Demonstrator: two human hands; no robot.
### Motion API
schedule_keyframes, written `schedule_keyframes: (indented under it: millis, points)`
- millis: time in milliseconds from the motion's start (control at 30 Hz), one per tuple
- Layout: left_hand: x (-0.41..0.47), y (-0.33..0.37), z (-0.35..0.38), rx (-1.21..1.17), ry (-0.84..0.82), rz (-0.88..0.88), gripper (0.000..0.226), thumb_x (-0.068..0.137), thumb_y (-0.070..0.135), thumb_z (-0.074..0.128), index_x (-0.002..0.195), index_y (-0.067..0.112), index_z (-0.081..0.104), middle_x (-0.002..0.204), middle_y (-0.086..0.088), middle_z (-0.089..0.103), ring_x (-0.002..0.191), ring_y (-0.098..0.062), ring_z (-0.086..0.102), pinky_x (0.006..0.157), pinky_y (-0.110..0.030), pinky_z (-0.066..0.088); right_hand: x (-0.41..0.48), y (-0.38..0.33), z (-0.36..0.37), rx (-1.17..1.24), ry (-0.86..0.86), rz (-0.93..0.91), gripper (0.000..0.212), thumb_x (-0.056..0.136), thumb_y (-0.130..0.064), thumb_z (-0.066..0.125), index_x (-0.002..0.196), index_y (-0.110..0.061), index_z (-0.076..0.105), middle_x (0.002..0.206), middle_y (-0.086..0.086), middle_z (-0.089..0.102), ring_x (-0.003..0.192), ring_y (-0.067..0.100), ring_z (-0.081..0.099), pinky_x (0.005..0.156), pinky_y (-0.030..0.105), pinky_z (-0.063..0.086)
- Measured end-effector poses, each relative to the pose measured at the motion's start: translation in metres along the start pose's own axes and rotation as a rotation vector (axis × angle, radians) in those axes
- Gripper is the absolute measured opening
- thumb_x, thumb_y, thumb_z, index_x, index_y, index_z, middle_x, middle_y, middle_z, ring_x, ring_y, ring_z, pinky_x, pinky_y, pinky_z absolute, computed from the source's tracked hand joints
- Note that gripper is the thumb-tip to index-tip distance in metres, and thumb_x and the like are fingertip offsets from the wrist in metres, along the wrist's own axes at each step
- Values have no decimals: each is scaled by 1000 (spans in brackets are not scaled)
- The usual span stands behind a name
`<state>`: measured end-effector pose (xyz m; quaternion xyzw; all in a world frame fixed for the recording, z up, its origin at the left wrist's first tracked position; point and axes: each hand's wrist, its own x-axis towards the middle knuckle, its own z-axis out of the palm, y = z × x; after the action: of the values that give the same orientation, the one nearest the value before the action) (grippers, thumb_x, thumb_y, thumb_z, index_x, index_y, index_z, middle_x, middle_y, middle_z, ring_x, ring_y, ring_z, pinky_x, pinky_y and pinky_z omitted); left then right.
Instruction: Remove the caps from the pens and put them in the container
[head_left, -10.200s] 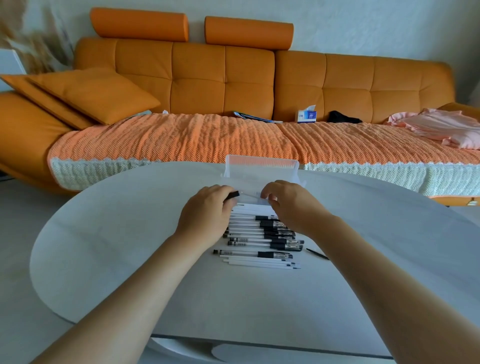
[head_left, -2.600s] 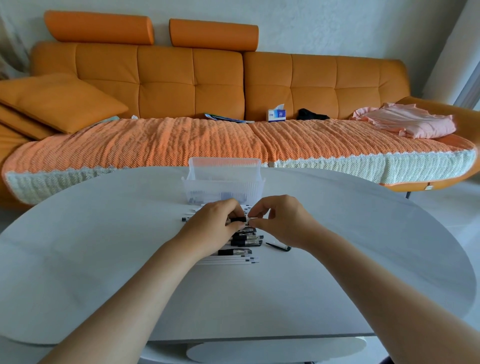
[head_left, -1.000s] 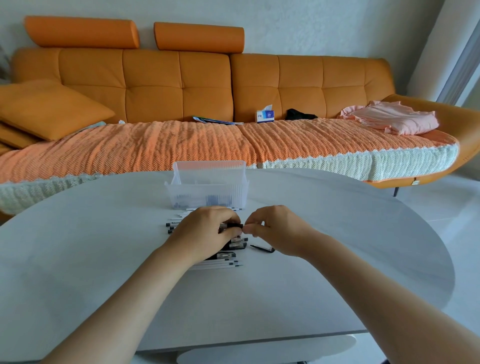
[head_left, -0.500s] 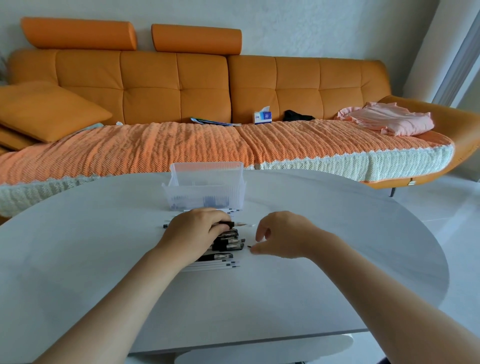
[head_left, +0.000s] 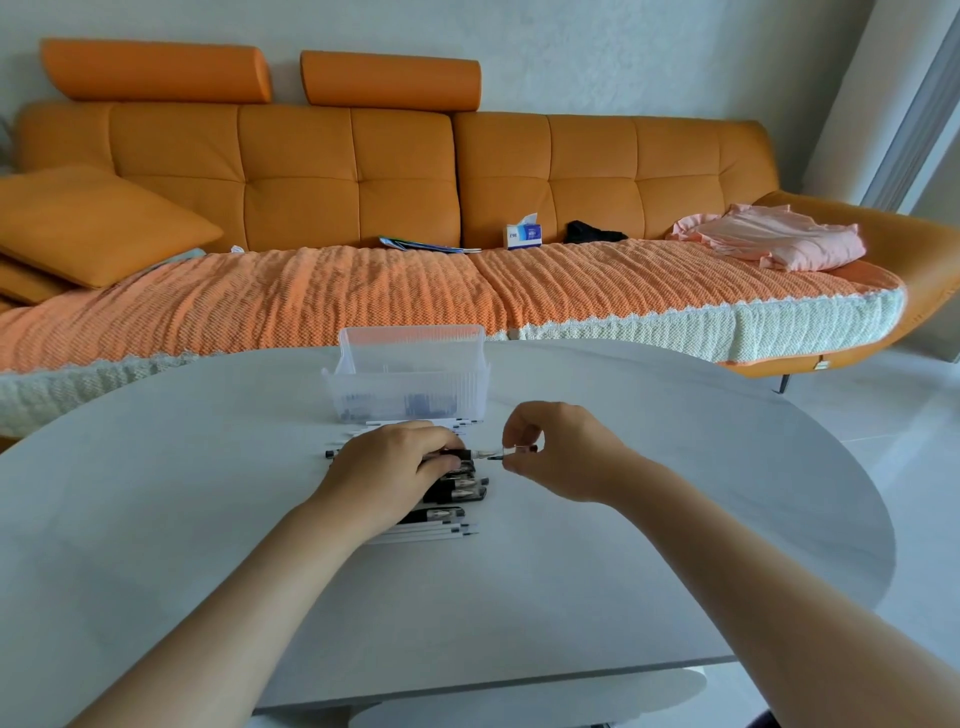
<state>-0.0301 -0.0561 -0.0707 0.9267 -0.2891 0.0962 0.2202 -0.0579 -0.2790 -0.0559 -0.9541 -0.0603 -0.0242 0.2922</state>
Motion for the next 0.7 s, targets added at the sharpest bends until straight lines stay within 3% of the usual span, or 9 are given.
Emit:
schedule_keyframes:
  millis: [200,367,500,600,700]
  points:
    - [-1,1,-2,-38,-15,6,14,94,38,59,104,35,69,97,17,66,91,-7,60,77,-34,50,1,-7,5,40,0,-53,12,84,-32,74,90,-31,64,94,-12,63,68,-1,53,65,19,44]
    - [0,0,-2,-128,-50,2,19,97,30,56,107,25,71,96,13,65,91,-6,58,71,-13,40,3,-16,11,-6,-10,-77,12,88,-40,71,98,-33,69,90,-14,64,69,-3,54,62,17,41]
    - [0,-5,-6,-148,-39,-1,19,98,26,55,107,22,71,93,9,62,88,-8,57,77,-24,45,5,-20,13,-120,-16,-69,21,92,-45,62,96,-29,74,80,-4,70,77,15,63,71,39,55]
    - [-1,-8,-10,-165,3,33,16,95,23,60,105,22,73,89,9,62,86,-7,58,78,-30,47,7,-27,15,-113,-32,-123,24,95,-39,61,89,-19,74,73,3,66,67,17,57,62,36,47]
    - [-3,-10,-15,-171,52,87,14,91,19,65,101,22,74,86,12,61,83,-4,58,75,-27,47,10,-33,19,29,-66,-103,29,94,-32,63,77,-10,70,60,5,53,53,12,40,53,28,34]
